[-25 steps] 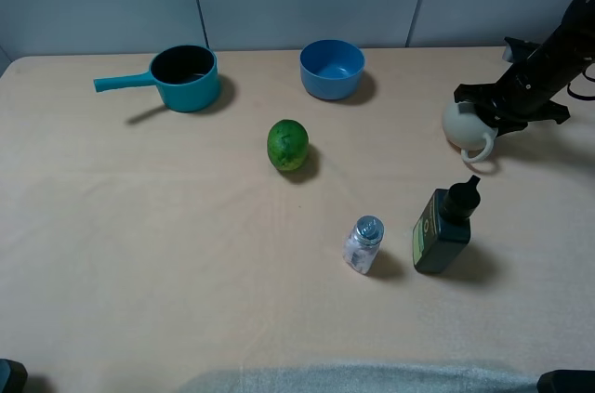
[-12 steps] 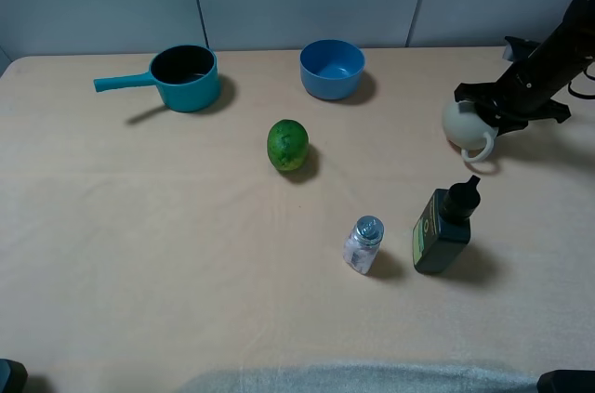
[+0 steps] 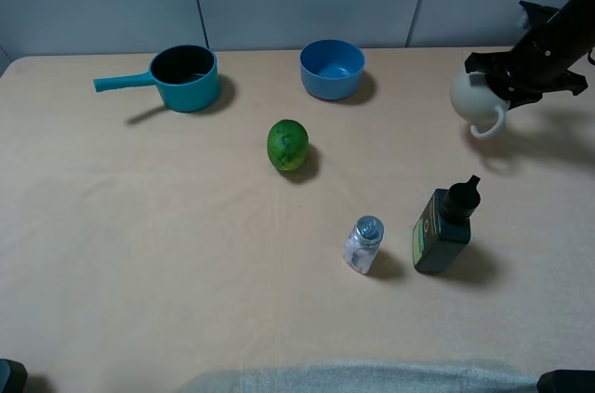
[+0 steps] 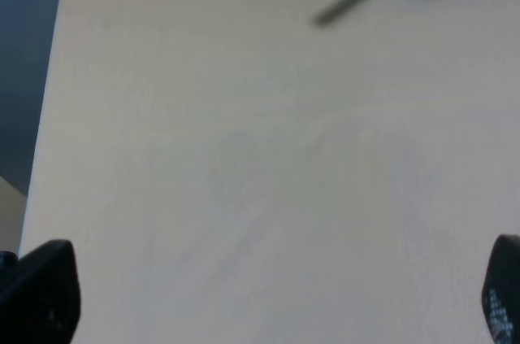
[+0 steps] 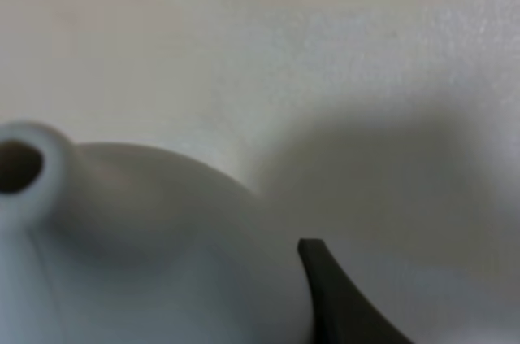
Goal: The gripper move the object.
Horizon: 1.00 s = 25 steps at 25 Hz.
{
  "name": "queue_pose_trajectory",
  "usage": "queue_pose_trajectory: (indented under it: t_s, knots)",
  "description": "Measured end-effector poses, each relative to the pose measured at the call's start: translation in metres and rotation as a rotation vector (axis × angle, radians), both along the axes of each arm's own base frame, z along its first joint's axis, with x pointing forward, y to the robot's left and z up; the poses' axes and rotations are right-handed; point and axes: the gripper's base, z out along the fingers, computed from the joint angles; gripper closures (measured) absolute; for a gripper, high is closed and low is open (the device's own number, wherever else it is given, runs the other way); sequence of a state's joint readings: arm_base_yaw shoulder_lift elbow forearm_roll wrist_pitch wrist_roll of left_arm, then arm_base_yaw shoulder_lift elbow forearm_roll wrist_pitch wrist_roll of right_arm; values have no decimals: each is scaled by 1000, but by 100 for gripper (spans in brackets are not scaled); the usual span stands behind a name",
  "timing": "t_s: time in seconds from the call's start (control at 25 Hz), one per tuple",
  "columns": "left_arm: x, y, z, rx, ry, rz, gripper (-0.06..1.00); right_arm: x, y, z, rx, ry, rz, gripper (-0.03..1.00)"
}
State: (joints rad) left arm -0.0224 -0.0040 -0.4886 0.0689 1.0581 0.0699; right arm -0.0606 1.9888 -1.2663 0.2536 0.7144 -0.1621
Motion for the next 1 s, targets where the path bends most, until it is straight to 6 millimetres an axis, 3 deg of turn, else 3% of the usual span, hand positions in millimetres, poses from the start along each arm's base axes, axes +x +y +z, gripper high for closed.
queue_pose_trajectory:
  t_s: [0.68,1.0]
  knots:
    - [0,0,0,0,0,0,-5,-22,5,46,28,41,30,90]
    - [0,0,0,0,0,0,-5,-35,29,75,-15,27,89,90]
